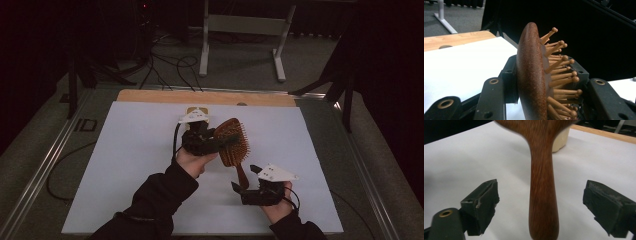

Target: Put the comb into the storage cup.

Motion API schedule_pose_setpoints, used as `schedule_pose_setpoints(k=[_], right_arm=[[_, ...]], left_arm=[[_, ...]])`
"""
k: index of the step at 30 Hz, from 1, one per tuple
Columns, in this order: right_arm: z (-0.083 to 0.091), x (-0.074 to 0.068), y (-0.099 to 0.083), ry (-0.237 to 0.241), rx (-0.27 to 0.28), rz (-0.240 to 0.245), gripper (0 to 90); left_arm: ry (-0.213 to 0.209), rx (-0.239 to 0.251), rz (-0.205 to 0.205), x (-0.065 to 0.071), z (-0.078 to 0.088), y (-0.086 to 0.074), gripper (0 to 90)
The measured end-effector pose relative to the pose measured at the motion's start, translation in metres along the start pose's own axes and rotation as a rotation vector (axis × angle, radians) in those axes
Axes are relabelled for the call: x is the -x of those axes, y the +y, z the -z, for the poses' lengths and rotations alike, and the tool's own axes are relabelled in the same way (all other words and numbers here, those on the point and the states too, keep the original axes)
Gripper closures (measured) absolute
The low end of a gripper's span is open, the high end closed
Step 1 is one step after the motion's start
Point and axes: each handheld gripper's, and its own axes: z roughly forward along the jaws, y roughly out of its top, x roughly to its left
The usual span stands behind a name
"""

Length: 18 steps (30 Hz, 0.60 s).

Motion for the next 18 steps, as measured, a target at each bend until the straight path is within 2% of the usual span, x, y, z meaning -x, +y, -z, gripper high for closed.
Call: schedule_pose_setpoints(k=[1,4,5,9,18], right_arm=[[-0.001,-0.001,-0.001,-0.031,-0.008,0.021,9.6],[-0.001,0.0,-0.002,-0.038,-0.019,0.025,9.5],[-0.001,0.0,-0.004,-0.077,-0.016,0.037,8.9],[0.0,0.002,-0.006,-0.053,-0.019,0.038,7.9],[0.006,0.003,-0.005,-0.033,-0.024,0.032,7.8]], left_arm=[[0.007,0.001,-0.005,-0.002,0.002,0.002,54.4],[0.013,0.004,-0.012,-0.003,0.004,0.004,54.4],[0.02,0.007,-0.01,-0.005,0.006,0.006,54.4],[0.034,0.018,-0.009,-0.009,0.011,0.009,54.4],[0.072,0.041,-0.016,-0.019,0.023,0.022,54.4]])
